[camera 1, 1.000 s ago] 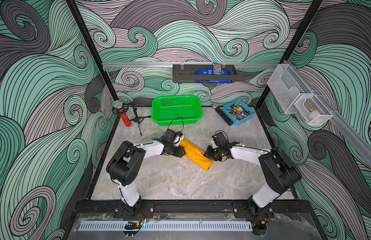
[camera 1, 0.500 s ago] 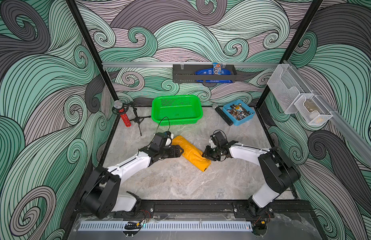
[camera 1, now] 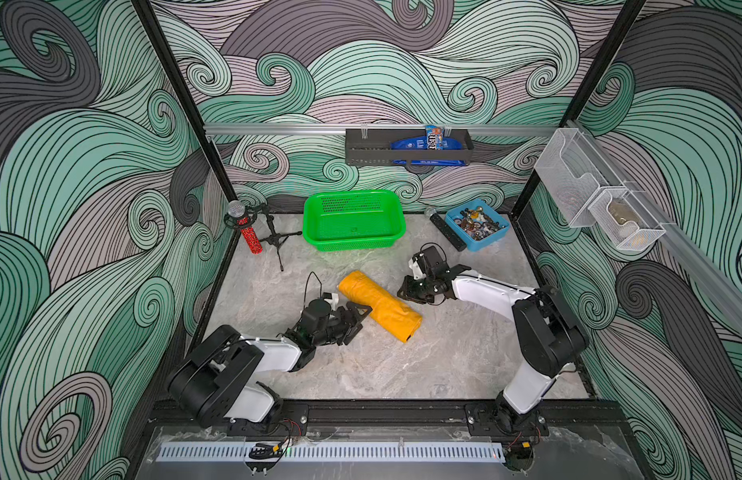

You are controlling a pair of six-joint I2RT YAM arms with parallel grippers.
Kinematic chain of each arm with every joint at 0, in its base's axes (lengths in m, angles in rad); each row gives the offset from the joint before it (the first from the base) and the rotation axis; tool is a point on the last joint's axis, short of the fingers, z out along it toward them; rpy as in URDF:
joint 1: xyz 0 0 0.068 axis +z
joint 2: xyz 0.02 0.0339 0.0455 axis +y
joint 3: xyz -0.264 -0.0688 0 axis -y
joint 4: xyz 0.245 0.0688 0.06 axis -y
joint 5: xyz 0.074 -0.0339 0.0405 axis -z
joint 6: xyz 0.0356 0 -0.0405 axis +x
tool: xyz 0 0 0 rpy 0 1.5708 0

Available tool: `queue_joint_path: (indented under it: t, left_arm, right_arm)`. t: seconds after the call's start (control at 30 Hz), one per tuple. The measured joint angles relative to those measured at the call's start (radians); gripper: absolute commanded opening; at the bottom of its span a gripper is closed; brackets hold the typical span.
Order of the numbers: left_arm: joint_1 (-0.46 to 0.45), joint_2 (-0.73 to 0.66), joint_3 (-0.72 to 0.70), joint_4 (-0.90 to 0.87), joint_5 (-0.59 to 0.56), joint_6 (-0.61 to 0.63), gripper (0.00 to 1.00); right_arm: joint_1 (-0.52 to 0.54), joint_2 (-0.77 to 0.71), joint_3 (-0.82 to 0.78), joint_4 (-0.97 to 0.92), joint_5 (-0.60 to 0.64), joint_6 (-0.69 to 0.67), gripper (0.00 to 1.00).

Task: Roll up the pillowcase
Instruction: Pick up the pillowcase at the center of the board.

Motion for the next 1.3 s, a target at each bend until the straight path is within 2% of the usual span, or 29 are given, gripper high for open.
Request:
queue_joint_path:
  t: [0.13,0.27,0.53,1.03,1.3]
  left_arm:
    - [0.0,0.114,-0.002,0.128,0.008,-0.051,0.8]
    - [0.0,0.171,-0.004,0.187,0.007,-0.06,0.79]
    - [0.0,0.212,0.087,0.111,-0.02,0.036,0.79]
    - [0.006,0.411,0.115,0.375,-0.03,0.021,0.74]
    - [0.006,0.446,0.173,0.355,-0.023,0.029,0.71]
  right_arm:
    - [0.002,0.068,0.078,0.001,0.002,-0.073,0.32]
    - [0.017,0.114,0.116,0.0,0.012,-0.156,0.34]
    - [0.05,0.146,0.126,0.006,0.019,-0.256,0.35]
    - [0.077,0.204,0.108,0.039,0.039,-0.282,0.33]
    - [0.084,0.206,0.107,0.049,0.041,-0.281,0.32]
